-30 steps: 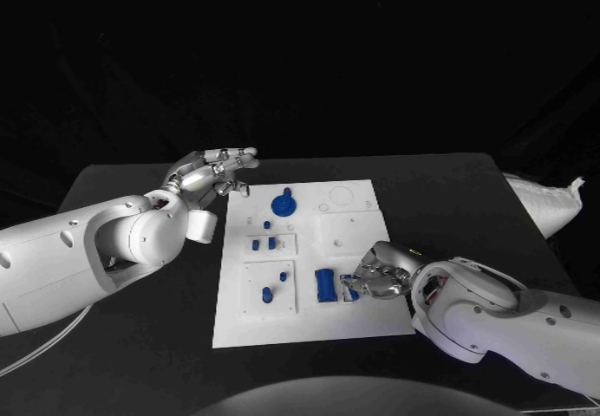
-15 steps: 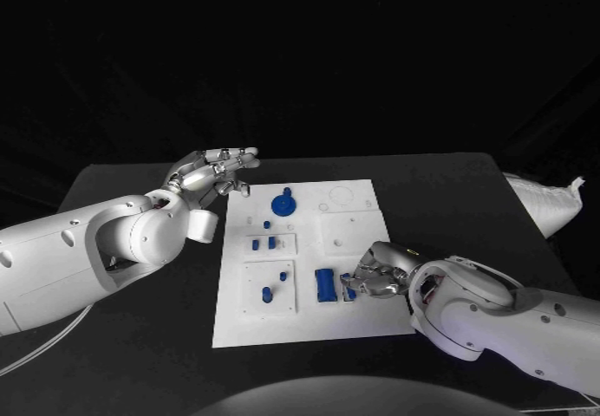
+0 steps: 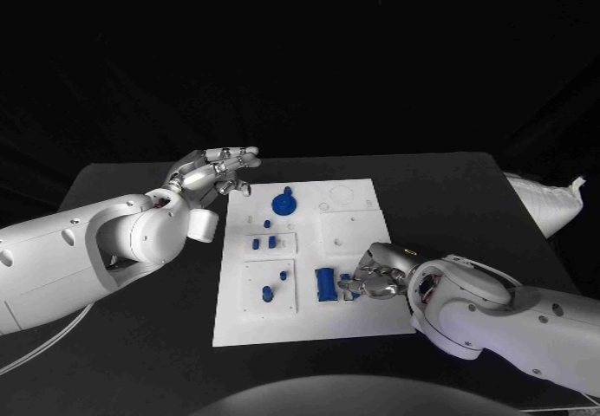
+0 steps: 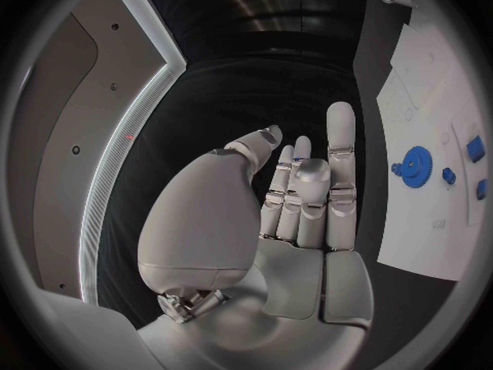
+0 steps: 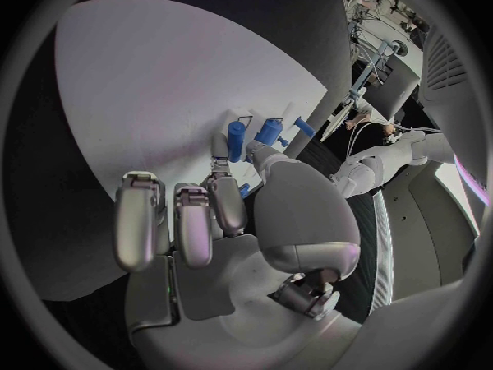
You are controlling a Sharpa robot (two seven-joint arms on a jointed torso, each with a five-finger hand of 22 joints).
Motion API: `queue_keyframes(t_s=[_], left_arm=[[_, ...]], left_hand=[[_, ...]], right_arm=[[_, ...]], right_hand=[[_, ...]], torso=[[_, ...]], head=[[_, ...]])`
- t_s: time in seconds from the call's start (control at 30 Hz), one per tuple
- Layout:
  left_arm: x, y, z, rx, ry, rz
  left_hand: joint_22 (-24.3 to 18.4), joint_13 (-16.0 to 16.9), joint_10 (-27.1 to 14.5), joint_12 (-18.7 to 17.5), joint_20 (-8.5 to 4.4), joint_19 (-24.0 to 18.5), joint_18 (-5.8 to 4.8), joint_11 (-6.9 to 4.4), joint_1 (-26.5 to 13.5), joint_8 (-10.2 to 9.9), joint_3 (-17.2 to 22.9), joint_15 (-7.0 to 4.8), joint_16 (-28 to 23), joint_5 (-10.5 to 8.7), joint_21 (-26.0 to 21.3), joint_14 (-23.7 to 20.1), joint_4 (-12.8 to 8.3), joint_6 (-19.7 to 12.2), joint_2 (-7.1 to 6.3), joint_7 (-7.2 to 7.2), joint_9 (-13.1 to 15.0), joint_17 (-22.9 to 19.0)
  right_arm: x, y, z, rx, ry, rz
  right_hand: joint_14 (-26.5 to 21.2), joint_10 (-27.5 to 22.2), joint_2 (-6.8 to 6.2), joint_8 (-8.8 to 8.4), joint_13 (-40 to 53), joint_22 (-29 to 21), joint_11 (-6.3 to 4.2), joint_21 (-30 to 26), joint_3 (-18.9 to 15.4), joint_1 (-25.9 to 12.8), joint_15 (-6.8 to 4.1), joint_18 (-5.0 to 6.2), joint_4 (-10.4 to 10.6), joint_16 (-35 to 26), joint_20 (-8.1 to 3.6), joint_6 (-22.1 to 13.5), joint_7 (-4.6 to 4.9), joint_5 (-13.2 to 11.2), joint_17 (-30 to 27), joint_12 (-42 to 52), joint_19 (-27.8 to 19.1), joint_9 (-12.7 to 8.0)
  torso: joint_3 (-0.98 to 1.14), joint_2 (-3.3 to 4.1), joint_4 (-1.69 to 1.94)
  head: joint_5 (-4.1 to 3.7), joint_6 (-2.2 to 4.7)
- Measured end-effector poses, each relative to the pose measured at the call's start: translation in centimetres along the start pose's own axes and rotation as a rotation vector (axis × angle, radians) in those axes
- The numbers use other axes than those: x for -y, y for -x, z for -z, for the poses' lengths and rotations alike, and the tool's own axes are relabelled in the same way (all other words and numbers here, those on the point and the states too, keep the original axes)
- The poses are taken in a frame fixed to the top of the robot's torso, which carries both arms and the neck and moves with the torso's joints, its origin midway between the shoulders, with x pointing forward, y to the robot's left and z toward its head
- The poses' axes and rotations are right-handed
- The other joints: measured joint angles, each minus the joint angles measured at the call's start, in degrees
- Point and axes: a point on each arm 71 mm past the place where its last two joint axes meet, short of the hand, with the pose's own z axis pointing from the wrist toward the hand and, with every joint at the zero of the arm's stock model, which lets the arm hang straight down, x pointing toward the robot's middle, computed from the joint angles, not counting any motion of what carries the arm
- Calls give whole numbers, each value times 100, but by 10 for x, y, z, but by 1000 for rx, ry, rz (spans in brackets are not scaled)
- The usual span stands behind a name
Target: Assemble the parts on the task board
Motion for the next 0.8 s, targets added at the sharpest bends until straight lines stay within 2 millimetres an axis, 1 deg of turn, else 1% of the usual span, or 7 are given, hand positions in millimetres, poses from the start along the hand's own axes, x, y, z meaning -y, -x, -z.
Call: queue_keyframes(t_s=[0.1,0.23,0.37,0.43,0.5,0.67,0.8], left_arm=[[0,0,0,0,0,0],[0,0,0,0,0,0],[0,0,0,0,1,0],[0,0,0,0,1,0],[0,0,0,0,1,0],[0,0,0,1,1,0],[0,1,0,1,1,0]], left_hand=[[0,0,0,0,0,0,0,0,0,0,0,0,0,0,0,0,0,0,0,0,0,-7],[0,0,0,0,0,0,0,0,0,0,0,0,0,0,0,0,0,0,0,0,0,-7],[0,0,0,0,0,0,0,0,0,0,0,0,0,0,0,0,0,0,0,0,0,-12],[0,0,0,0,0,0,-1,0,0,0,0,0,0,0,0,0,0,0,0,0,0,-12],[0,0,0,0,0,0,0,0,0,0,0,0,0,0,0,0,0,0,0,0,0,-12],[-1,0,0,0,0,0,0,0,0,0,0,0,0,0,0,0,0,0,0,0,0,-18],[-5,0,0,0,0,0,0,0,0,0,0,0,0,0,0,0,0,0,0,0,0,-22]], right_arm=[[0,0,0,-1,1,4],[-1,0,0,-3,2,9],[-1,-1,0,-3,2,11],[-1,-1,1,-3,3,11],[-2,-1,1,-3,5,12],[-4,-1,3,4,12,10],[-5,0,4,11,15,7]], right_hand=[[-8,11,32,10,0,35,-11,0,-73,-29,-32,0,27,0,-24,0,0,47,0,85,0,15],[1,0,200,43,0,79,-42,42,-179,32,-42,0,101,31,-42,40,-40,102,0,223,1,43],[-11,21,258,110,-1,79,-63,73,-408,-29,-54,0,278,49,-42,64,-64,216,-1,302,1,72],[1,11,338,150,-1,79,-73,73,-607,-113,-82,-14,375,55,-42,69,-69,248,-1,329,1,95],[1,0,366,157,-1,79,-84,110,-756,-250,-83,-89,404,55,-42,87,-88,248,-1,333,0,110],[1,-1,464,201,-1,79,-85,110,-976,-404,-83,-89,417,55,-75,97,-97,247,-1,333,-7,130],[1,-2,445,202,-1,78,-85,110,-1004,-430,-83,-89,419,55,-82,105,-105,247,-1,333,0,138]], torso=[[0,-1,-1],[0,-1,-1],[1,-1,-2],[1,-1,-3],[1,-1,-3],[5,0,-3],[5,1,-3]], head=[[-1,-1],[-1,-1],[-3,2],[-3,2],[-2,2],[0,0],[-1,-9]])
